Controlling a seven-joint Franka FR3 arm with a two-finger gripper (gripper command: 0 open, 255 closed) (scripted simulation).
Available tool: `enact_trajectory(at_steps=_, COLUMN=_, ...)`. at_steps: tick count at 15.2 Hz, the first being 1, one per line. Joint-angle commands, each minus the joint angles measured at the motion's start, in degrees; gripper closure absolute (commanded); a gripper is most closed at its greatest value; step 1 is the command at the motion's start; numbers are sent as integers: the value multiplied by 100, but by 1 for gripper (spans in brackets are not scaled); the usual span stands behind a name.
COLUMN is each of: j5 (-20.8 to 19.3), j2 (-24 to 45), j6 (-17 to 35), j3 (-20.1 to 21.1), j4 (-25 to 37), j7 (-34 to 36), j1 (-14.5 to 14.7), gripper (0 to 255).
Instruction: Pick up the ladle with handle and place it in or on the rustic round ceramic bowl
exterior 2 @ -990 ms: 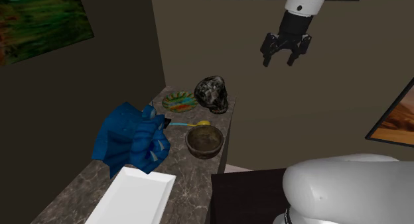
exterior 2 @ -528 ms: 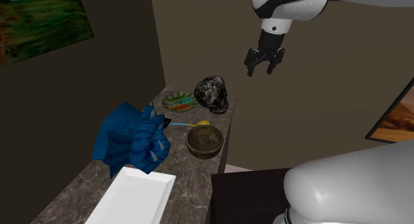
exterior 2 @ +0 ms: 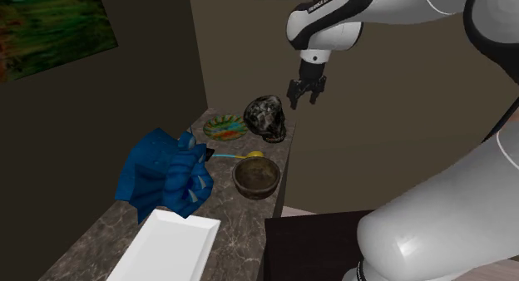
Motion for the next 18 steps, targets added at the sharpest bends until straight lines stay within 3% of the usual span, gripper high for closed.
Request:
enact_trajectory(at_steps=1, j5=25, j2=401, j6=128, j3=62, j4=198, j7=-161, j1=93, gripper=0)
enact_trajectory(at_steps=18, j5=-219, j2=3707, j6=761, j3=635, j4=2200, j7=-1333, j1=693, gripper=0)
